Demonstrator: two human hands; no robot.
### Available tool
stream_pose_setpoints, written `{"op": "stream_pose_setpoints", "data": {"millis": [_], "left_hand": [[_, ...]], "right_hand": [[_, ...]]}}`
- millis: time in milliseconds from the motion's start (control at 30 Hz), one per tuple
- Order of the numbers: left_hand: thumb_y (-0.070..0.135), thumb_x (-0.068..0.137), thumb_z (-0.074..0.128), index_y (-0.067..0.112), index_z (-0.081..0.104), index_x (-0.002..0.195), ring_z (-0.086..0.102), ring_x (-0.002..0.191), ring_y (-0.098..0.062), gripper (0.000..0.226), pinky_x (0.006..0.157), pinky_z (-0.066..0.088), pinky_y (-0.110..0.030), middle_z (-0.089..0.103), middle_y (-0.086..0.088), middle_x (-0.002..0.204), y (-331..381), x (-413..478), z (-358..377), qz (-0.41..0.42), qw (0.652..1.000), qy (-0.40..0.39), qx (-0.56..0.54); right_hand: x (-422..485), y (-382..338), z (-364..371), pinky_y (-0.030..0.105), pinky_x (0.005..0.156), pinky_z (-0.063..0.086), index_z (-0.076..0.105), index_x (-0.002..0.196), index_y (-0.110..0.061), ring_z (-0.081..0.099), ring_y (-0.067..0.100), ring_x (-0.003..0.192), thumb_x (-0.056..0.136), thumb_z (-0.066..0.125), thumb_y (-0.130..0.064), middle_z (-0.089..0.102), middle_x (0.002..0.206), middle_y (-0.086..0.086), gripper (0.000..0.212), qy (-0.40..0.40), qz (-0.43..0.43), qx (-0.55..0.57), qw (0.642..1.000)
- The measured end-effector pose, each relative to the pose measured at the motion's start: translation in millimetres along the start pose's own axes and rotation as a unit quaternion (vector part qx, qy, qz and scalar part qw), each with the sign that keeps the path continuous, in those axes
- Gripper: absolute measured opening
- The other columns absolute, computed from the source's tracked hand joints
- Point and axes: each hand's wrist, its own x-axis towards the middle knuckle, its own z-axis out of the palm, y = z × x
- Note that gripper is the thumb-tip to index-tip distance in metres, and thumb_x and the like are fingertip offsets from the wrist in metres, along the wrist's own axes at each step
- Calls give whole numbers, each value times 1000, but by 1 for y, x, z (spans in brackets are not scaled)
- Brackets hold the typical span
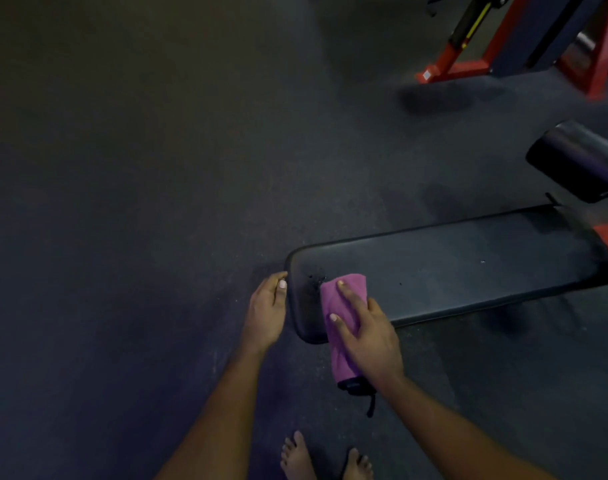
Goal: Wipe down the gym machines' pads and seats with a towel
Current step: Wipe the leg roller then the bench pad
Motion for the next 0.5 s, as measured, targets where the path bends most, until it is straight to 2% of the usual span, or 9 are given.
{"op": "stream_pose_setpoints", "data": {"millis": [133,233,300,367,433,500], "left_hand": [[10,107,43,6,62,132,56,120,-18,32,97,32,-11,63,-8,132,-57,47,34,30,999,18,-3],[10,107,43,7,58,138,52,131,-19,35,107,31,-18,58,-7,142,-101,89,62,56,998,28,-5],[10,107,43,10,55,143,46,136,-15,38,113,29,-21,53,-4,147,-125,111,86,73,997,18,-28],[12,107,42,12,53,145,41,140,-11,39,119,26,-24,48,-1,151,-143,128,108,70,995,1,-68],[13,108,41,16,57,141,45,138,-12,36,118,31,-27,52,0,148,-157,140,127,72,991,14,-114],[11,108,40,20,62,131,52,127,-10,34,111,39,-23,60,3,137,-168,146,141,83,984,46,-150]], "right_hand": [[47,27,55,43,82,55,22,155,-52,55,29,112,98,45,-62,46,144,7,62,14,-68,-115,991],[80,54,97,42,81,51,29,154,-50,51,29,110,97,41,-64,47,146,8,61,39,-120,-196,973],[94,70,124,50,95,44,29,154,-50,43,34,128,96,33,-68,36,157,10,61,49,-152,-255,954],[98,79,142,59,110,33,27,155,-49,26,38,148,97,27,-71,23,166,11,62,51,-159,-267,949],[101,83,150,60,115,30,25,155,-49,17,38,153,97,24,-71,16,169,10,62,71,-166,-257,949],[103,86,152,56,114,34,25,155,-48,21,37,152,98,23,-70,18,168,10,61,85,-182,-263,944]]}}
